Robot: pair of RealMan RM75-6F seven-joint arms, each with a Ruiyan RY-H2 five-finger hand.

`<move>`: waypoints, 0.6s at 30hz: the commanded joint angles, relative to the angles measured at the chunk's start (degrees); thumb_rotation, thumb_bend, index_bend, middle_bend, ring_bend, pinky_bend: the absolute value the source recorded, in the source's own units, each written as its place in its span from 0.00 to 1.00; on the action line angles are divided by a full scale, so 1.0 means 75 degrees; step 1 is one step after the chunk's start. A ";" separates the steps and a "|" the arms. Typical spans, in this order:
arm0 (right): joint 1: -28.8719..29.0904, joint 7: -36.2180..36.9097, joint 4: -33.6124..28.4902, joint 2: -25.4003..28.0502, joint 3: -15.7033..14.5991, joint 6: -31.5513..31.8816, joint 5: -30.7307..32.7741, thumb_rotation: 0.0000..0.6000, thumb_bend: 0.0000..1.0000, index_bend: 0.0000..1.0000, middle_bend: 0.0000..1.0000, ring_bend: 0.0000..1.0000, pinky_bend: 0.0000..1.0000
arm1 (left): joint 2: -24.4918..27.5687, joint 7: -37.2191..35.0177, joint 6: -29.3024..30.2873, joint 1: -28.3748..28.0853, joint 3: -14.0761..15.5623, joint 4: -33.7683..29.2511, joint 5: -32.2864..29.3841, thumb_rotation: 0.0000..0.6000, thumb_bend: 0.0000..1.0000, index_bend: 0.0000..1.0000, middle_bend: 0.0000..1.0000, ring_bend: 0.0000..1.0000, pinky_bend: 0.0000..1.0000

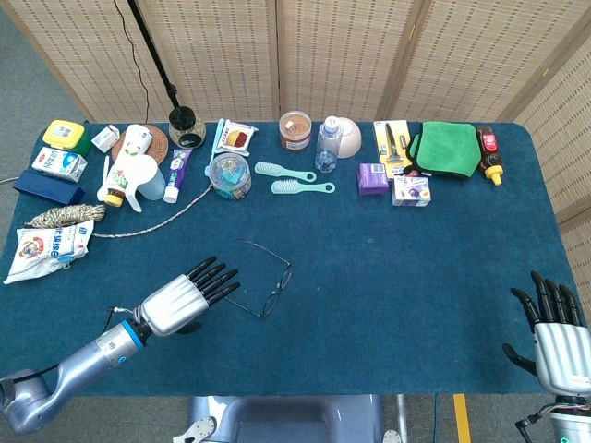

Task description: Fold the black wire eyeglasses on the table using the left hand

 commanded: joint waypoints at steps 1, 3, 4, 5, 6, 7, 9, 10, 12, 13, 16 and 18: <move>-0.0024 0.0026 0.0014 0.0007 0.0001 0.0029 0.0009 1.00 0.00 0.20 0.02 0.05 0.06 | -0.0173 -0.0433 -0.0131 -0.0329 0.0073 0.0385 0.0339 0.83 0.18 0.00 0.00 0.00 0.00; -0.0044 0.0047 0.0028 0.0010 0.0003 0.0058 0.0013 1.00 0.00 0.20 0.02 0.05 0.06 | -0.0252 -0.0516 -0.0241 -0.0435 0.0050 0.0477 0.0382 0.83 0.18 0.00 0.00 0.00 0.00; -0.0054 0.0059 0.0035 0.0011 0.0004 0.0071 0.0017 1.00 0.00 0.20 0.02 0.05 0.06 | -0.0290 -0.0535 -0.0298 -0.0484 0.0036 0.0513 0.0395 0.83 0.18 0.00 0.00 0.00 0.00; -0.0067 0.0078 0.0048 0.0013 0.0005 0.0083 0.0028 1.00 0.00 0.20 0.02 0.05 0.06 | -0.0351 -0.0535 -0.0389 -0.0556 0.0004 0.0570 0.0398 0.83 0.18 0.00 0.00 0.00 0.00; -0.0075 0.0091 0.0058 0.0013 0.0007 0.0089 0.0036 1.00 0.00 0.20 0.02 0.05 0.06 | -0.0399 -0.0510 -0.0442 -0.0602 -0.0029 0.0614 0.0397 0.82 0.18 0.00 0.00 0.00 0.00; -0.0085 0.0114 0.0075 0.0012 0.0011 0.0098 0.0052 1.00 0.00 0.20 0.02 0.05 0.06 | -0.0474 -0.0479 -0.0514 -0.0667 -0.0077 0.0672 0.0390 0.82 0.18 0.00 0.00 0.00 0.00; -0.0097 0.0150 0.0103 0.0009 0.0015 0.0101 0.0074 1.00 0.00 0.20 0.02 0.05 0.06 | -0.0573 -0.0463 -0.0653 -0.0763 -0.0148 0.0725 0.0334 0.83 0.18 0.00 0.00 0.00 0.00; -0.0101 0.0169 0.0122 0.0009 0.0020 0.0100 0.0088 1.00 0.00 0.20 0.02 0.05 0.06 | -0.0629 -0.0460 -0.0747 -0.0830 -0.0196 0.0742 0.0294 0.83 0.18 0.00 0.00 0.00 0.00; -0.0102 0.0196 0.0147 0.0008 0.0028 0.0096 0.0098 1.00 0.00 0.20 0.02 0.05 0.06 | -0.0707 -0.0386 -0.0912 -0.0939 -0.0267 0.0781 0.0235 0.83 0.18 0.00 0.00 0.00 0.00; -0.0100 0.0213 0.0160 0.0011 0.0035 0.0091 0.0106 1.00 0.00 0.20 0.02 0.05 0.06 | -0.0766 -0.0309 -0.1004 -0.1004 -0.0315 0.0812 0.0209 0.83 0.18 0.00 0.00 0.00 0.00; -0.0091 0.0261 0.0195 0.0013 0.0054 0.0076 0.0124 1.00 0.00 0.20 0.02 0.05 0.06 | -0.0944 -0.0054 -0.1181 -0.1137 -0.0440 0.0916 0.0135 0.82 0.17 0.00 0.00 0.00 0.00; -0.0087 0.0293 0.0219 0.0014 0.0066 0.0060 0.0147 1.00 0.00 0.20 0.02 0.05 0.06 | -0.1054 0.0043 -0.1346 -0.1228 -0.0493 0.0960 0.0058 0.82 0.17 0.00 0.00 0.00 0.00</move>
